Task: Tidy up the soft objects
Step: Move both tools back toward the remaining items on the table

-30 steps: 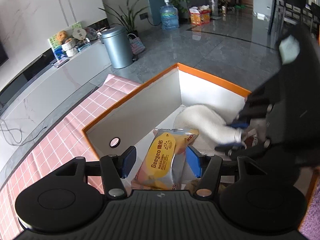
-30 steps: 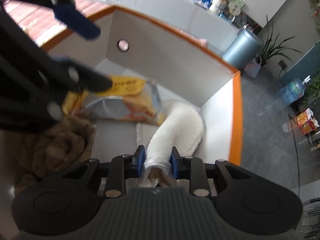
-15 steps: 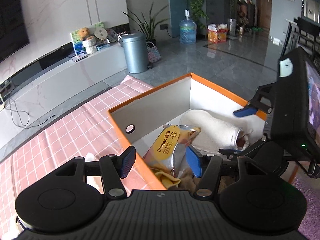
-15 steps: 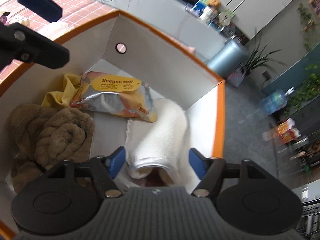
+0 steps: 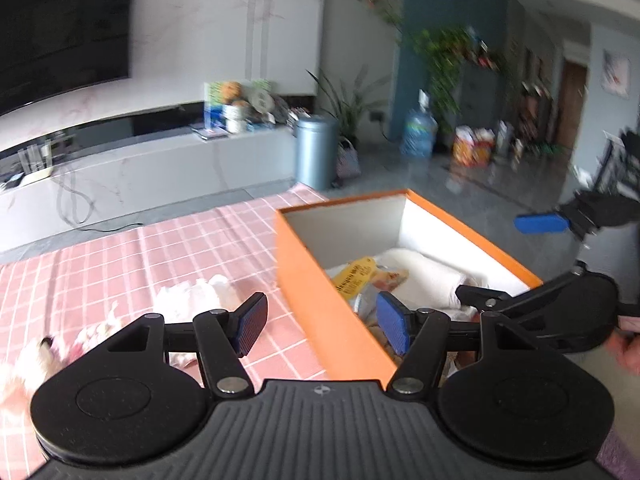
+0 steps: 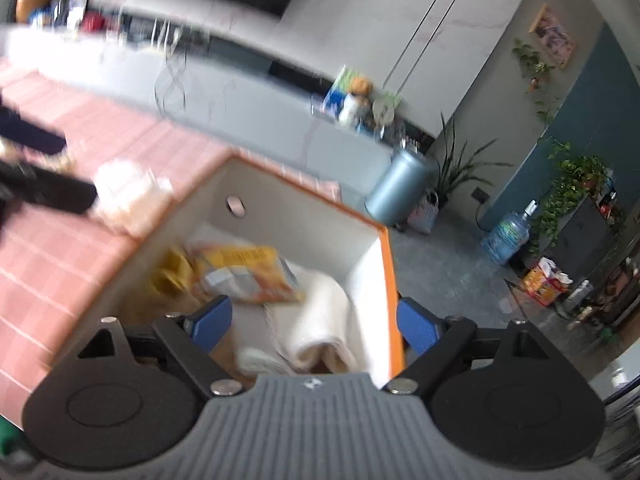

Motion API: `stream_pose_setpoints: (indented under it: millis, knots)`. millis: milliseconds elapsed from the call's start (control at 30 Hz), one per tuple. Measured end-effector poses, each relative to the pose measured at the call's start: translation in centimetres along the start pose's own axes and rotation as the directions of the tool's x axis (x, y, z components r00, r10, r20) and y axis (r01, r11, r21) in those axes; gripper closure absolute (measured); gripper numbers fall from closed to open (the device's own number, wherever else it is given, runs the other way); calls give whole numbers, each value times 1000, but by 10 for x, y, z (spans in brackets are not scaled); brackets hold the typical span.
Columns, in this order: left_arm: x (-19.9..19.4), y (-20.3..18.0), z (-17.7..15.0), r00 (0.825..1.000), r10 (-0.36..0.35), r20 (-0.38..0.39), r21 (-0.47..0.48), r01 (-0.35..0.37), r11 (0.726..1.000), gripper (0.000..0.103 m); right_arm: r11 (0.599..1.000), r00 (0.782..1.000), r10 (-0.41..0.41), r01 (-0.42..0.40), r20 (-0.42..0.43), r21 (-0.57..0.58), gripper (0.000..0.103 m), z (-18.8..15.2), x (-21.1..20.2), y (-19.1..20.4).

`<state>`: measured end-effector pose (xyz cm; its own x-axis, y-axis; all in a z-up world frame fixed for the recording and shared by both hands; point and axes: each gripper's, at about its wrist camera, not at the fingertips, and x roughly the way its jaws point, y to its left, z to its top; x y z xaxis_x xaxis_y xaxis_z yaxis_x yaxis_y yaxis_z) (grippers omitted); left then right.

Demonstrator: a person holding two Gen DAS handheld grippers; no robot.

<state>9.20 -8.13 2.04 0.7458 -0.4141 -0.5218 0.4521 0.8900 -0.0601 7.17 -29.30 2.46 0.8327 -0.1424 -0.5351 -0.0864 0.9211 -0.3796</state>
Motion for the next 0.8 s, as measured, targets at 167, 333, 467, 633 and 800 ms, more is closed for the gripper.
stream_pose_setpoints:
  millis: [167, 333, 467, 633, 800]
  knots:
    - [-23, 13, -13, 998, 36, 47, -69, -33, 997, 30, 997, 990, 51, -58, 130, 55, 15, 3, -31, 23]
    - [-37, 30, -23, 996, 83, 45, -121, -78, 990, 31, 982, 967, 136, -160, 216, 100, 15, 10, -53, 49]
    - [-51, 50, -39, 993, 114, 38, -200, -104, 974, 31, 970, 951, 183, -217, 250, 115, 15, 13, -62, 69]
    - [-60, 72, -58, 987, 161, 16, -285, -150, 947, 31, 956, 938, 239, -272, 252, 106, 15, 14, -64, 97]
    - [-66, 91, -78, 976, 215, -24, -334, -211, 919, 31, 937, 931, 302, -330, 207, 117, 16, 15, -53, 119]
